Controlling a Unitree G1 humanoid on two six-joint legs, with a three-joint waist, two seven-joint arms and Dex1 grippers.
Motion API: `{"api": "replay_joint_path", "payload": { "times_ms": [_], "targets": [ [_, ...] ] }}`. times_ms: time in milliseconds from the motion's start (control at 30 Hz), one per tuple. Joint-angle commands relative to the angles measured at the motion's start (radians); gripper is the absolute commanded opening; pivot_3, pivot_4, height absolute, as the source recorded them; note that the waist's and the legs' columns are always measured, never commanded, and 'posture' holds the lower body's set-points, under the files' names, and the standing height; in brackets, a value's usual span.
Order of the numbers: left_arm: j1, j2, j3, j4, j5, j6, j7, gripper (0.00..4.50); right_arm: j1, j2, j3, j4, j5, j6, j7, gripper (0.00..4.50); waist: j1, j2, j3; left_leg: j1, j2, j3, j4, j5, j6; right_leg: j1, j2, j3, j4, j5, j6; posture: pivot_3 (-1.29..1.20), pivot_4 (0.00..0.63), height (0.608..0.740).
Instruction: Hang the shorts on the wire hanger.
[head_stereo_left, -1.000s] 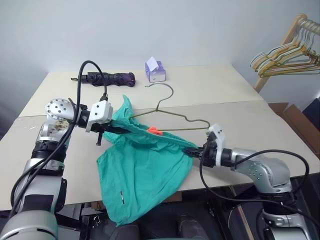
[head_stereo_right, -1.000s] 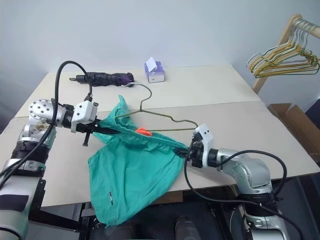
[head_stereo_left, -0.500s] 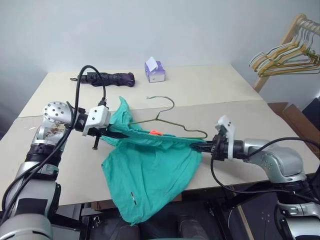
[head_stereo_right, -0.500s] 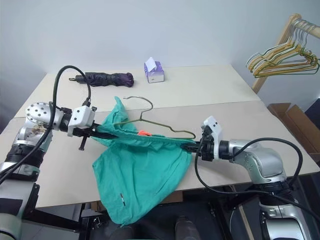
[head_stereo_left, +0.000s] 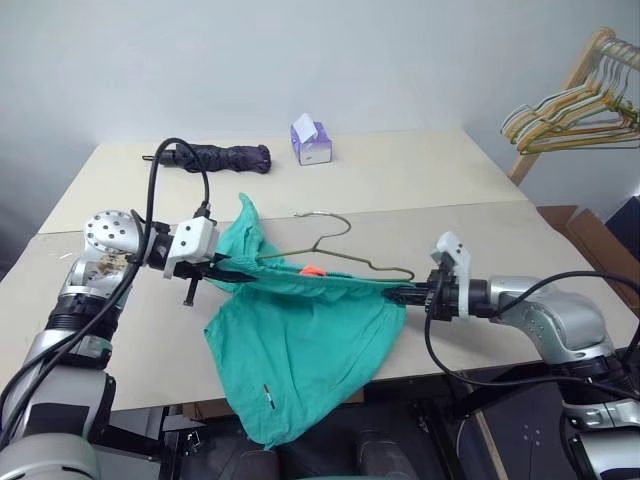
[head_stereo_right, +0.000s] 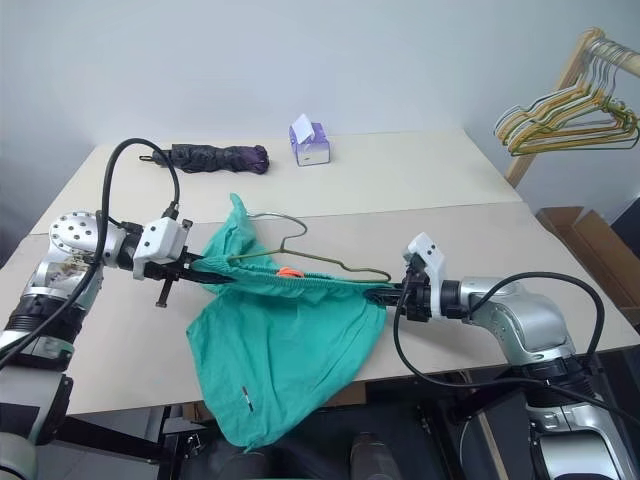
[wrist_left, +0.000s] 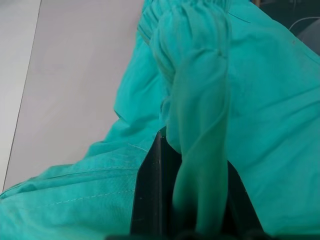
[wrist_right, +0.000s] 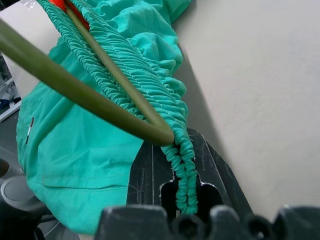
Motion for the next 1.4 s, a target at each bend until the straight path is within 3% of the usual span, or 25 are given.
{"api": "replay_joint_path", "payload": {
  "times_ms": [33,567,700,1400],
  "targets": [
    [0.018,0.067,0.094,0.012,-0.008,0.012,0.006,0.0,0.024,-0.079,-0.069,0.072,-0.072,-0.003,-0.035,0.03,0.0,0.0,0.0,0.0,0.0,0.0,0.0,0.0,0.0,0.0,0.0,0.0,0.0,0.0,0.0,-0.04,0.021,0.74],
    [0.059,0.041,0.137,-0.044,-0.04,0.062,0.092,0.0,0.072,-0.058,-0.073,0.059,-0.065,-0.049,-0.048,0.03,0.0,0.0,0.0,0.0,0.0,0.0,0.0,0.0,0.0,0.0,0.0,0.0,0.0,0.0,0.0,-0.04,0.009,0.74],
    [0.07,0.012,0.162,-0.029,-0.037,0.065,0.194,0.0,0.089,-0.055,-0.069,0.051,-0.064,-0.061,-0.05,0.03,0.001,0.0,0.0,0.0,0.0,0.0,0.0,0.0,0.0,0.0,0.0,0.0,0.0,0.0,0.0,-0.03,0.007,0.74],
    [0.226,0.069,0.218,-0.31,-0.187,0.296,0.065,0.0,0.075,-0.074,-0.041,0.146,-0.096,-0.11,-0.01,0.03,0.001,0.0,0.0,0.0,0.0,0.0,0.0,0.0,0.0,0.0,0.0,0.0,0.0,0.0,0.0,-0.03,0.01,0.74]
  ]
}}
